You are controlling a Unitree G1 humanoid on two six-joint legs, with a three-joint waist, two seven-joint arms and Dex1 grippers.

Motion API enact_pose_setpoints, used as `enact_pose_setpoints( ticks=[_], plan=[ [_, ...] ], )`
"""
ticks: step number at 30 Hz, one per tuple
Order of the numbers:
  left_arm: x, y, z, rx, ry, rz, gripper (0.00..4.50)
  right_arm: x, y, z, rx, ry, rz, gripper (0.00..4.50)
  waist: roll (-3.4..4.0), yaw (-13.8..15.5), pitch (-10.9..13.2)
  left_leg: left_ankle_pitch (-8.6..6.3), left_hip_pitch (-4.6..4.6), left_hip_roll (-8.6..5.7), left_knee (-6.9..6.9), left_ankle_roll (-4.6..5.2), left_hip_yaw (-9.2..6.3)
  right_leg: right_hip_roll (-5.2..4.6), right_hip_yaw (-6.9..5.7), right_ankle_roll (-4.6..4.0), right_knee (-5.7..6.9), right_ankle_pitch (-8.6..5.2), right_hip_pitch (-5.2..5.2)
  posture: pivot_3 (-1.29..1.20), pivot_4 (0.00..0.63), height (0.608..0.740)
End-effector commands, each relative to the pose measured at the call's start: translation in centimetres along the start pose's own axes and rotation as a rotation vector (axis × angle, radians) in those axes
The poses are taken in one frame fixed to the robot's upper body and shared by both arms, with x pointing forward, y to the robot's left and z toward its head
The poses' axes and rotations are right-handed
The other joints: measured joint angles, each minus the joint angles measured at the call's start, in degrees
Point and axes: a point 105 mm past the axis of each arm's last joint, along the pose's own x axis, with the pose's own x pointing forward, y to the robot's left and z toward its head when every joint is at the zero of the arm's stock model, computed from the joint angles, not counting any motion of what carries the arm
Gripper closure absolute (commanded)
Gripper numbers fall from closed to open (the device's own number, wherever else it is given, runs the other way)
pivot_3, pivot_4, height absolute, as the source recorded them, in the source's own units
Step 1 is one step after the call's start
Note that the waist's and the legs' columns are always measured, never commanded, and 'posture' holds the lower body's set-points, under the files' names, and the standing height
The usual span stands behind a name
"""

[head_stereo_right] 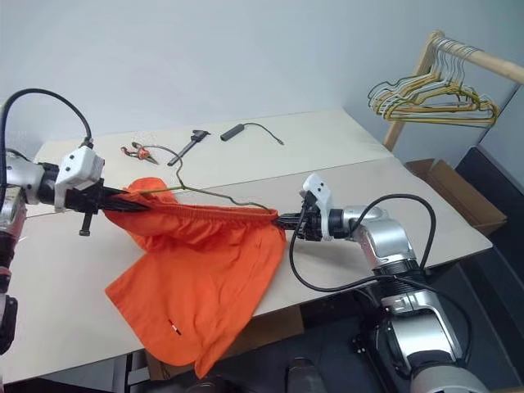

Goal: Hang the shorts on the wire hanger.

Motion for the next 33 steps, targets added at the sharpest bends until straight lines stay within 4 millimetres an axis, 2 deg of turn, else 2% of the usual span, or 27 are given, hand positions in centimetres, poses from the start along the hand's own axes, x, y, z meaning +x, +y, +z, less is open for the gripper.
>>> enact_pose_setpoints(
  ticks=[1,7,12,14,18,22,26,29,33],
  plan=[
    [-1.4,1.0,0.3,0.040,0.038,0.065,4.50,-1.9,-0.8,0.4,-0.096,0.039,-0.051,4.46,0.00,0.0,0.0,0.00,0.00,0.00,0.01,0.00,0.00,0.00,0.00,0.00,0.00,0.00,0.00,-0.12,0.000,0.740],
    [-1.2,1.2,0.0,0.051,0.060,0.073,4.50,-2.3,-1.3,0.0,-0.163,0.105,-0.087,4.46,0.00,0.0,0.0,-0.02,0.01,0.01,0.01,0.03,0.01,0.00,0.01,0.00,0.00,0.00,0.00,-0.13,0.000,0.740],
    [-0.8,1.2,-0.8,0.049,0.117,0.065,4.50,-2.0,-1.0,1.2,-0.274,0.112,-0.098,4.46,0.00,0.0,0.0,-0.01,0.00,0.01,0.01,0.02,0.00,0.00,0.01,0.00,0.00,0.00,-0.02,-0.12,0.000,0.740],
    [-0.7,1.2,-1.4,0.032,0.135,0.069,4.50,-1.8,-0.9,1.8,-0.246,0.104,-0.102,4.46,0.00,0.0,0.0,-0.01,-0.01,0.01,0.01,0.02,0.01,-0.01,0.01,0.00,0.00,0.00,-0.02,-0.13,0.000,0.740],
    [-1.0,1.6,-1.9,0.036,0.155,0.105,4.50,-2.7,-1.7,1.0,-0.282,0.151,-0.149,4.46,-0.01,-0.1,0.0,-0.02,0.00,0.01,0.02,0.04,0.01,-0.01,0.00,0.00,0.01,0.00,-0.01,-0.14,0.000,0.740],
    [0.0,1.8,-1.2,0.070,0.127,0.094,4.50,-2.4,-0.2,2.5,-0.405,0.115,-0.098,4.46,-0.01,0.1,0.0,-0.02,-0.04,0.01,0.03,0.03,0.00,-0.03,-0.01,0.00,-0.01,0.00,-0.03,-0.14,0.000,0.740],
    [0.8,2.5,0.2,0.097,0.063,0.121,4.50,-1.3,1.3,4.7,-0.531,0.085,-0.065,4.46,-0.01,0.0,0.0,-0.03,-0.10,0.02,0.16,0.04,0.00,-0.03,-0.02,0.01,-0.01,0.00,-0.03,-0.15,0.000,0.740],
    [1.1,2.6,0.9,0.110,0.029,0.118,4.50,-0.4,1.7,5.9,-0.598,0.096,-0.062,4.46,-0.01,-0.3,0.0,-0.06,-0.10,0.02,0.24,0.09,0.01,-0.03,0.00,0.02,0.03,0.00,-0.03,-0.15,0.000,0.740],
    [1.2,2.7,1.3,0.124,0.015,0.120,4.50,0.6,1.5,6.5,-0.640,0.130,-0.079,4.46,-0.01,-0.6,0.0,-0.07,-0.09,0.04,0.26,0.11,0.01,-0.01,-0.01,0.02,0.09,0.01,-0.05,-0.15,0.000,0.740]
  ],
)
